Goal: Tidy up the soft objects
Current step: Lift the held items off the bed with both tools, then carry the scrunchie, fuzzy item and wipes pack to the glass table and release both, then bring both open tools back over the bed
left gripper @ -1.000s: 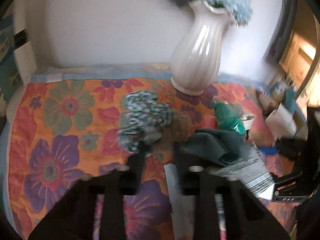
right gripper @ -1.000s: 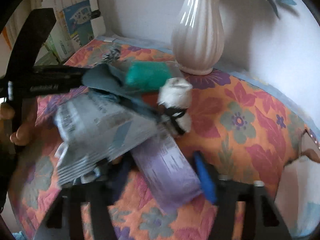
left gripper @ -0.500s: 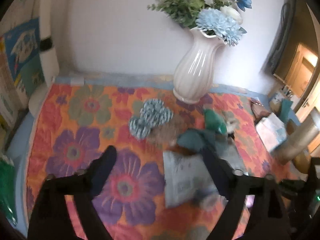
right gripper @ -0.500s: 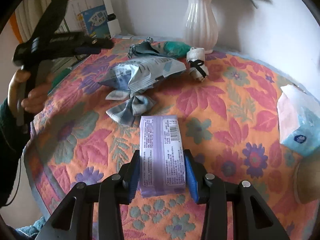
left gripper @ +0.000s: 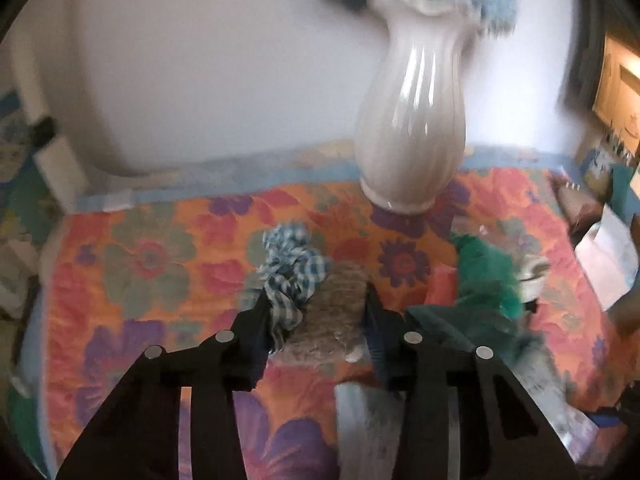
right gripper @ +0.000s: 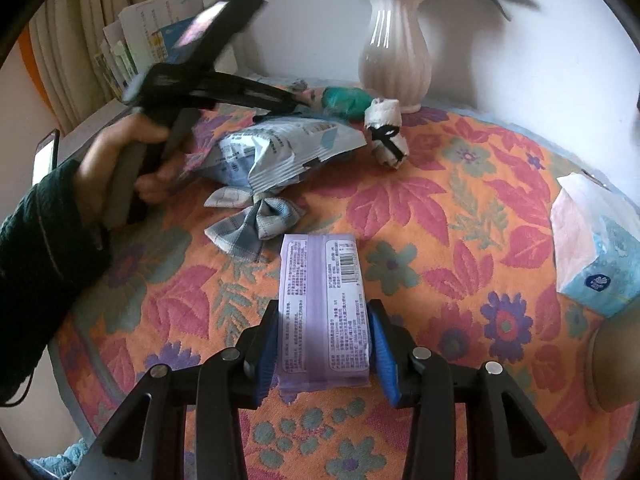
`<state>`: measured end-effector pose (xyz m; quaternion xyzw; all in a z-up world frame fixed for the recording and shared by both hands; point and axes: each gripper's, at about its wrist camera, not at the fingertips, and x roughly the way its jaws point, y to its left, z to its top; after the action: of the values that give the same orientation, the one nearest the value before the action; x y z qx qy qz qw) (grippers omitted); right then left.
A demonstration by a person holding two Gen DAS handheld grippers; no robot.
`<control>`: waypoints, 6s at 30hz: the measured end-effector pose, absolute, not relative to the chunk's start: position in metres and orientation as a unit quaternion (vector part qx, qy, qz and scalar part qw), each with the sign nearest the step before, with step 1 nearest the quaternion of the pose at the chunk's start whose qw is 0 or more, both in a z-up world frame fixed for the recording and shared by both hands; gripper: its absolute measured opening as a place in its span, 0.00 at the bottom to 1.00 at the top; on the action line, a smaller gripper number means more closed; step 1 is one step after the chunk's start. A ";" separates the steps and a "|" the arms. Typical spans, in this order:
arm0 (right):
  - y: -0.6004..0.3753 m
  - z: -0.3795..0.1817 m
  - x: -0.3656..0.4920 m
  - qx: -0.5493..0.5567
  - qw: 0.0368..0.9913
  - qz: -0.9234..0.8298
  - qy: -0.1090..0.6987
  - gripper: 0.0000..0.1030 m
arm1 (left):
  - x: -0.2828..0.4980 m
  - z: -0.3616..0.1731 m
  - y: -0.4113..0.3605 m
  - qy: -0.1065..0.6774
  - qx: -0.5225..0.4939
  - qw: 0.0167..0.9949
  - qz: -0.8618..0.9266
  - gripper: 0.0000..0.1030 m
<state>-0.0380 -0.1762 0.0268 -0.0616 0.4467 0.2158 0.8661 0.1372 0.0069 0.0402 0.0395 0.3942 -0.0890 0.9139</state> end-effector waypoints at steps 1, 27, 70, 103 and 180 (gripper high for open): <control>-0.177 0.029 -0.039 -0.060 0.869 0.212 0.442 0.40 | 0.128 0.048 0.012 0.382 0.032 0.919 -0.086 0.37; -0.179 0.022 -0.033 -0.080 0.872 0.134 0.464 0.84 | -0.052 0.020 0.008 0.388 0.025 0.915 -0.108 0.40; -0.170 0.027 -0.040 -0.104 0.877 0.144 0.446 0.56 | -0.042 0.011 0.001 0.423 0.057 0.900 -0.090 0.49; -0.254 0.073 -0.151 0.065 0.881 0.139 0.447 0.38 | -0.096 0.062 -0.038 0.356 -0.109 0.865 -0.335 0.40; -0.222 0.127 -0.130 0.042 0.927 0.136 0.346 0.88 | -0.054 0.057 -0.048 0.331 0.093 0.934 -0.097 0.91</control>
<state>-0.1302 -0.2223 0.1273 0.0415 0.3460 0.1361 0.9274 -0.0538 -0.0479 0.0573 0.0931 0.3309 -0.0972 0.9340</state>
